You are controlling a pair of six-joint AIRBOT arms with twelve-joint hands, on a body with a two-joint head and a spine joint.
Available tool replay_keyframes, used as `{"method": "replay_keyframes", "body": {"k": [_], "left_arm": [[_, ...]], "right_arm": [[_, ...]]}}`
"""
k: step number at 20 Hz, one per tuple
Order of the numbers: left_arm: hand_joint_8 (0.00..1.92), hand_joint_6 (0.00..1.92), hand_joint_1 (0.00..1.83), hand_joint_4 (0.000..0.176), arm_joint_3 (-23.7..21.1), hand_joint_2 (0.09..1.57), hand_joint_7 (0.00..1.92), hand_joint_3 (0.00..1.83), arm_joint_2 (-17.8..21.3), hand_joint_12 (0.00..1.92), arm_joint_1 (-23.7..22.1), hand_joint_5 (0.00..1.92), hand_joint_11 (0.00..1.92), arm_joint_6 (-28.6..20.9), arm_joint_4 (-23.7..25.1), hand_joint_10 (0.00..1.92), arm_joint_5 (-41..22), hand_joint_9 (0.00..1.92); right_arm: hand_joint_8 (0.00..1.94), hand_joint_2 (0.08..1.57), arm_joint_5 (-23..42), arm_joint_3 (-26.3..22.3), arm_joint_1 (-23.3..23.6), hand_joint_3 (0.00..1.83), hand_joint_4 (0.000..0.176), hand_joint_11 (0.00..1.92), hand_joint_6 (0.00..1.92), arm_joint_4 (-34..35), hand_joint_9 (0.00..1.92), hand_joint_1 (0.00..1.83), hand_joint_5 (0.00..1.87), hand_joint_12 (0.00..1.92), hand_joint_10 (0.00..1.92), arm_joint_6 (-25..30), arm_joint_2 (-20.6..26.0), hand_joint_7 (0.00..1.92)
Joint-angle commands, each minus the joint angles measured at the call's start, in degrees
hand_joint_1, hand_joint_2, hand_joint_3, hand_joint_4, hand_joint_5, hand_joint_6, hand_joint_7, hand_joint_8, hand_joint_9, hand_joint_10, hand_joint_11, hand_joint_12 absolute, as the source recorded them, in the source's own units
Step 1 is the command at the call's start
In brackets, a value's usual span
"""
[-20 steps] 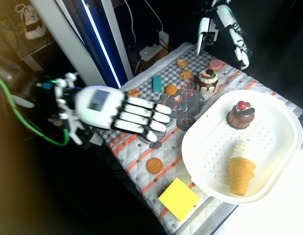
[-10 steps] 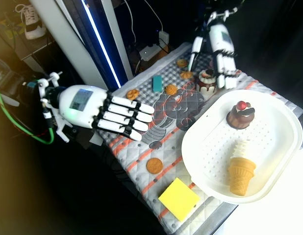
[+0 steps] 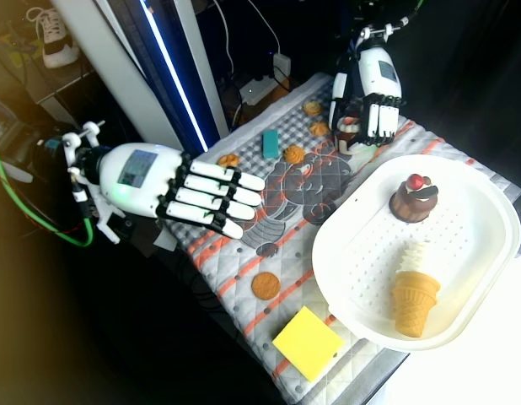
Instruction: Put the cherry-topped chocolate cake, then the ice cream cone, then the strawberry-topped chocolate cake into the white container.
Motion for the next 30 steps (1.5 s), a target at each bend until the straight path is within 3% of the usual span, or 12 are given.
{"method": "replay_keyframes", "body": {"k": [1, 6, 7, 8, 9, 13, 20, 25, 27, 28, 29, 30], "left_arm": [[1.63, 1.21, 1.29, 0.0, -0.2, 1.31, 0.55, 0.01, 0.9, 1.92, -1.1, 0.33, 0.37, -0.2, 0.9, 1.83, -8.9, 0.36], [1.53, 1.3, 1.47, 0.0, -1.1, 1.27, 0.47, 0.0, 1.7, 1.92, -4.9, 0.38, 0.42, 0.1, 3.0, 1.7, -12.0, 0.64], [1.05, 1.17, 1.41, 0.0, -0.8, 1.19, 0.27, 0.0, 1.3, 1.92, -6.0, 0.3, 0.33, 1.0, 3.0, 1.57, -11.6, 0.41], [0.98, 1.17, 1.56, 0.0, -0.4, 1.2, 0.28, 0.0, 0.7, 1.92, -7.2, 0.3, 0.34, 2.0, 3.0, 1.59, -11.2, 0.58], [1.43, 1.26, 1.47, 0.0, 0.3, 1.26, 0.49, 0.0, -0.1, 1.92, -9.0, 0.3, 0.5, 2.8, 3.0, 1.68, -10.3, 0.63], [1.83, 1.59, 1.26, 0.0, 5.9, 1.38, 0.45, 0.02, -4.9, 1.92, -16.0, 0.43, 0.55, 3.2, 2.2, 1.91, -4.6, 0.55], [1.71, 1.44, 1.44, 0.0, 17.7, 1.33, 0.43, 0.0, -15.7, 1.92, -24.5, 0.29, 0.01, 6.7, -5.2, 1.78, 4.0, 0.57], [1.54, 1.5, 1.3, 0.0, 24.9, 1.27, 0.66, 0.0, -22.2, 1.92, -27.3, 0.27, 0.48, 17.0, -15.1, 1.79, 10.0, 0.47], [1.37, 1.31, 1.27, 0.0, 27.0, 1.17, 0.22, 0.0, -23.9, 1.92, -27.4, 0.14, 0.24, 17.2, -16.5, 1.64, 11.7, 0.26], [0.96, 1.08, 1.09, 0.047, 28.1, 1.18, 0.19, 0.0, -25.0, 1.79, -27.4, 0.01, 0.01, 17.2, -16.8, 1.13, 12.2, 0.17], [0.96, 1.08, 1.09, 0.047, 28.3, 1.18, 0.19, 0.0, -25.2, 1.79, -27.4, 0.01, 0.01, 17.2, -16.8, 1.13, 12.4, 0.17], [0.77, 0.98, 1.02, 0.085, 28.7, 1.17, 0.23, 0.0, -25.6, 1.66, -27.3, 0.0, 0.0, 17.2, -17.2, 0.94, 12.7, 0.18]], "right_arm": [[0.0, 1.25, 7.1, 0.1, 0.3, 0.0, 0.0, 0.0, 0.0, 0.1, 0.01, 0.69, 0.0, 0.62, 0.02, 0.3, 0.1, 0.0], [0.0, 1.27, 7.6, 0.0, 0.1, 0.0, 0.0, 0.0, 0.0, 0.2, 0.0, 0.66, 0.0, 0.59, 0.0, 0.4, -0.1, 0.0], [0.0, 1.27, 7.6, 0.0, 0.1, 0.0, 0.0, 0.0, 0.0, 0.2, 0.0, 0.66, 0.0, 0.58, 0.0, 0.4, -0.2, 0.0], [0.0, 1.27, 7.7, 0.0, 0.1, 0.0, 0.0, 0.0, 0.0, 0.2, 0.01, 0.66, 0.0, 0.67, 0.01, 0.4, -0.2, 0.0], [0.0, 1.26, 7.7, 0.0, 0.0, 0.0, 0.0, 0.0, 0.0, 0.2, 0.02, 0.66, 0.0, 0.74, 0.01, 0.4, -0.2, 0.0], [0.0, 1.25, 7.8, 0.2, -0.1, 0.0, 0.0, 0.0, 0.0, 0.3, 0.01, 0.66, 0.0, 0.63, 0.0, 0.4, -0.4, 0.0], [0.0, 1.28, 7.8, 1.2, -0.5, 0.0, 0.0, 0.0, 0.0, 1.2, 0.02, 0.66, 0.0, 0.67, 0.01, 0.4, -1.2, 0.0], [0.0, 1.27, 7.8, 1.6, -0.6, 0.0, 0.0, 0.0, 0.0, 1.2, 0.0, 0.59, 0.0, 0.83, 0.02, 0.4, -1.3, 0.0], [0.0, 1.27, 7.8, 1.6, -0.6, 0.0, 0.0, 0.0, 0.0, 1.2, 0.0, 0.59, 0.0, 0.82, 0.02, 0.4, -1.3, 0.0], [0.0, 1.24, 7.7, 1.6, -0.6, 0.0, 0.0, 0.0, 0.0, 1.2, 0.05, 0.57, 0.0, 0.91, 0.06, 0.4, -1.3, 0.0], [0.0, 1.24, 7.7, 1.6, -0.6, 0.0, 0.0, 0.0, 0.0, 1.2, 0.05, 0.57, 0.0, 0.91, 0.06, 0.4, -1.4, 0.0], [0.0, 1.24, 7.7, 1.6, -0.6, 0.0, 0.0, 0.0, 0.0, 1.2, 0.01, 0.58, 0.0, 0.93, 0.19, 0.4, -1.4, 0.01]]}}
